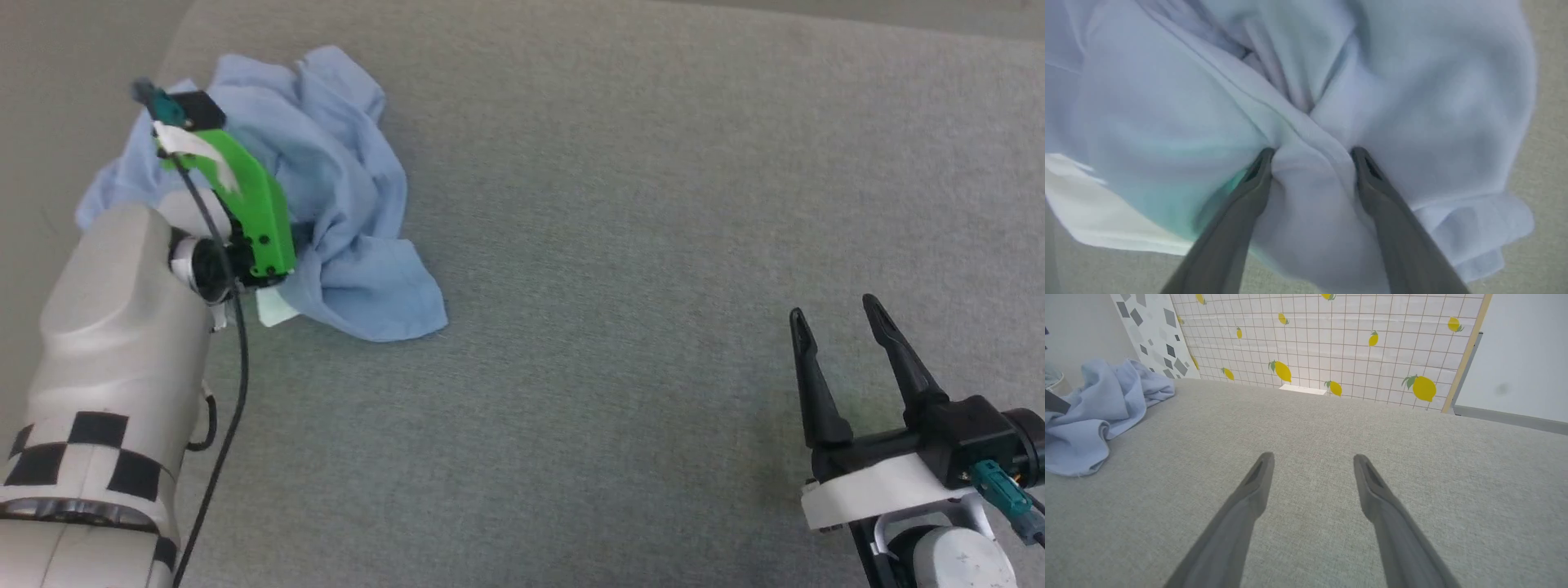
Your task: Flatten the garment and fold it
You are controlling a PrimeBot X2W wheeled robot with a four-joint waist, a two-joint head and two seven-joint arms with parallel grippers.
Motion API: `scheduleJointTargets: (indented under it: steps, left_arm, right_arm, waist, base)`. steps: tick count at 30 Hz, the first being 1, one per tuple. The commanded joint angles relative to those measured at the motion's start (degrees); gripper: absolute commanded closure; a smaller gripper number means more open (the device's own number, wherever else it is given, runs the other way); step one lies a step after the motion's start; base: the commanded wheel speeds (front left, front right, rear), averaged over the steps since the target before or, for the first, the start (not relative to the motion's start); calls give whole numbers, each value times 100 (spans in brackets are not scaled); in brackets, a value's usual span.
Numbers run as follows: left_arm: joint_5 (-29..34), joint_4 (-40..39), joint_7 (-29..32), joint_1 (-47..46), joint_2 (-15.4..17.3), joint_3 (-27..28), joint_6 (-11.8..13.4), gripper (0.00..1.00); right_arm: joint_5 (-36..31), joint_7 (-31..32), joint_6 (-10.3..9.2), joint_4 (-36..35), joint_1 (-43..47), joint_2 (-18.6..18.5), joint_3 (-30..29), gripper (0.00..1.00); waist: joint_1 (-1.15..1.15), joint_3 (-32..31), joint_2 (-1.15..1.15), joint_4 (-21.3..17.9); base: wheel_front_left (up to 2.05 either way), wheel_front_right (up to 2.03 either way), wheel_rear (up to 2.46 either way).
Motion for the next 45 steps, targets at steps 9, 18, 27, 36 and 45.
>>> scheduleJointTargets:
  steps: [9,18,27,36,45]
  left_arm:
    - [-258,-53,494,195,-42,-390,-20,100]
    - [-301,-272,-1310,69,168,-15,131,100]
    - [-398,-640,-2641,-529,441,300,57,100]
    - [-344,-1334,-2987,-1118,608,171,5,100]
    - [-537,-1783,-2743,-1103,282,-100,-10,100]
  right_arm:
    - [30,-68,-9,21,-173,-1,39,0]
    - [132,-158,-9,275,-196,-1,3,0]
    - [385,-335,-9,684,-85,-1,53,0]
    - [657,-448,-9,1019,152,-1,51,0]
    - [751,-480,-9,1139,342,-1,-71,0]
  waist:
    - [-1,374,24,-132]
    - [-1,61,24,39]
    - [-1,-702,24,149]
    - [-1,-1360,24,60]
    - [-1,-1776,24,-376]
  base:
    - [0,0,0]
    - [0,0,0]
    - [0,0,0]
    - [0,0,0]
    - [0,0,0]
